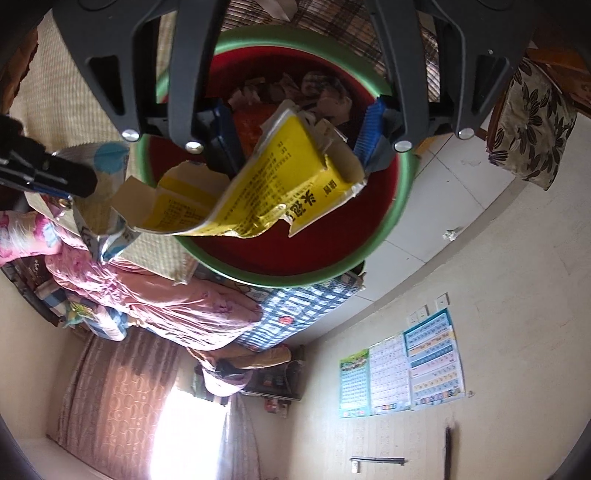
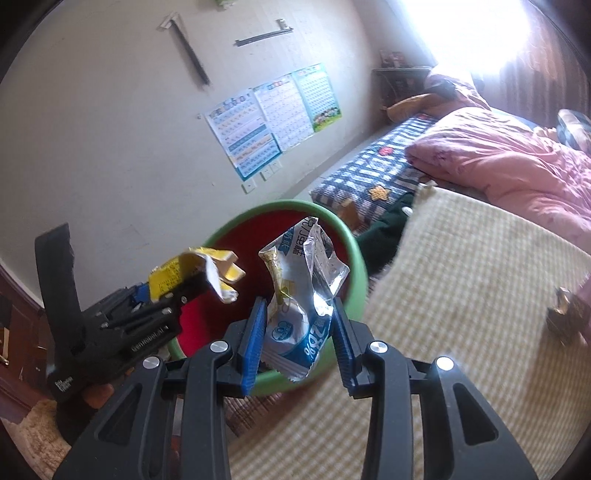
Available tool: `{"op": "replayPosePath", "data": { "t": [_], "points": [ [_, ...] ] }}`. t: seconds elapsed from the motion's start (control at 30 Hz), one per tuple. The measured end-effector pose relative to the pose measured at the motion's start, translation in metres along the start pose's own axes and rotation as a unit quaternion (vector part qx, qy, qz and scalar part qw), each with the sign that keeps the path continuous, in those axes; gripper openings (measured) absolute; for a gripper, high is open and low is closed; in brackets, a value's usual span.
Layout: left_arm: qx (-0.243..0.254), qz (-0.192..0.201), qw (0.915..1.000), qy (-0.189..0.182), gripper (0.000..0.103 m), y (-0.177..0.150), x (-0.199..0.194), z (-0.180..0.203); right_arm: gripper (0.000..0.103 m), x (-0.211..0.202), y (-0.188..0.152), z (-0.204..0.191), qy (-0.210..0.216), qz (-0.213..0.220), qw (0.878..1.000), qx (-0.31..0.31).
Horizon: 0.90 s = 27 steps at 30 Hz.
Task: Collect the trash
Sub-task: 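Open both tools to drop the wrappers into the bucket, then grasp the brown chocolate wrapper with the left tool while the right tool grasps the pink wrapper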
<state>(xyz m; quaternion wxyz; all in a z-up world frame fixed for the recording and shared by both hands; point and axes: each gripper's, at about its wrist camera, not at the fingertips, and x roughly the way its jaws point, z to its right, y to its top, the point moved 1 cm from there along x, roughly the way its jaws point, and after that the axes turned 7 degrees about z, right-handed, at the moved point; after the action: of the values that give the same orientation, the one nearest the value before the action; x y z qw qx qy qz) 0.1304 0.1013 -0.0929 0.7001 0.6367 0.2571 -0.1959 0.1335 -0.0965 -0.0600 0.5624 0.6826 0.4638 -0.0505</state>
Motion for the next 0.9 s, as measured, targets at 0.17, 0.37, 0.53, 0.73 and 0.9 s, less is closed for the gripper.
{"op": "replayPosePath", "data": {
  "t": [0.17, 0.37, 0.53, 0.73, 0.9],
  "points": [
    [-0.011, -0.010, 0.9997, 0.017, 0.072, -0.005, 0.004, -0.011, 0.064, 0.007, 0.006, -0.006, 0.024, 0.010, 1.000, 0.006],
    [-0.014, -0.006, 0.9998, 0.014, 0.073, -0.006, 0.001, -0.001, 0.064, -0.016, 0.002, 0.036, -0.019, 0.026, 0.999, 0.018],
    [-0.003, 0.004, 1.0000, -0.002, 0.074, -0.004, -0.004, 0.022, 0.064, -0.062, 0.001, 0.135, -0.146, 0.045, 0.986, 0.062],
    [0.013, -0.001, 0.9996, -0.025, 0.075, -0.007, -0.007, 0.060, 0.066, -0.098, -0.013, 0.248, -0.254, -0.008, 0.963, 0.087],
    [0.021, -0.008, 0.9991, -0.035, 0.075, -0.014, -0.012, 0.090, 0.067, -0.084, -0.036, 0.289, -0.283, -0.074, 0.955, 0.056]
  ]
}}
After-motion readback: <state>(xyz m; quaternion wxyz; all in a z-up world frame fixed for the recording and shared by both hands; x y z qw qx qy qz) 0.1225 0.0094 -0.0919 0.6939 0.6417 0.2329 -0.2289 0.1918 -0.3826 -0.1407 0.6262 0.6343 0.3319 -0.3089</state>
